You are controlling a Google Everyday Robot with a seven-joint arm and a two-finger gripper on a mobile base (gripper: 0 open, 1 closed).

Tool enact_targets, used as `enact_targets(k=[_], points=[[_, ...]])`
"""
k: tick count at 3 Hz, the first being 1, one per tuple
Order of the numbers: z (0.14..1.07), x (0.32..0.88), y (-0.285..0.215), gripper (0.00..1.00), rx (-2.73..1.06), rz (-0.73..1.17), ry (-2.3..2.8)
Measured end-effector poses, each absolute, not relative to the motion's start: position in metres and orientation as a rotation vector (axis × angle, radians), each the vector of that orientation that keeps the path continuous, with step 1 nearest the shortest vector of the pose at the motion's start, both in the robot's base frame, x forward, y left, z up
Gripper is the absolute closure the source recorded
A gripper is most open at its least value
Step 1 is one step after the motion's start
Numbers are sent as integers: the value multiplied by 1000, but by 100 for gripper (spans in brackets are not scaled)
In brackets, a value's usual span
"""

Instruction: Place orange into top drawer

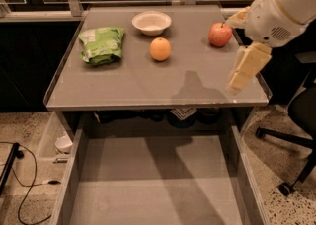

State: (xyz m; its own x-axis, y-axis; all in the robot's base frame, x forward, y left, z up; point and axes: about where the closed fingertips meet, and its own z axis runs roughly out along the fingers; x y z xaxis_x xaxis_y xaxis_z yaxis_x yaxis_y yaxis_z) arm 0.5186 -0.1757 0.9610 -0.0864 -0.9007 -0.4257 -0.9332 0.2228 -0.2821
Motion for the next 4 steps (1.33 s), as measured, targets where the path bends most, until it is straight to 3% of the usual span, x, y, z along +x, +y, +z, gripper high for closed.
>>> enact_targets(k=[2, 4], points=[[942, 595, -150, 0, -1623, 198, 1815], [921, 612, -134, 0, -1576, 284, 1806]])
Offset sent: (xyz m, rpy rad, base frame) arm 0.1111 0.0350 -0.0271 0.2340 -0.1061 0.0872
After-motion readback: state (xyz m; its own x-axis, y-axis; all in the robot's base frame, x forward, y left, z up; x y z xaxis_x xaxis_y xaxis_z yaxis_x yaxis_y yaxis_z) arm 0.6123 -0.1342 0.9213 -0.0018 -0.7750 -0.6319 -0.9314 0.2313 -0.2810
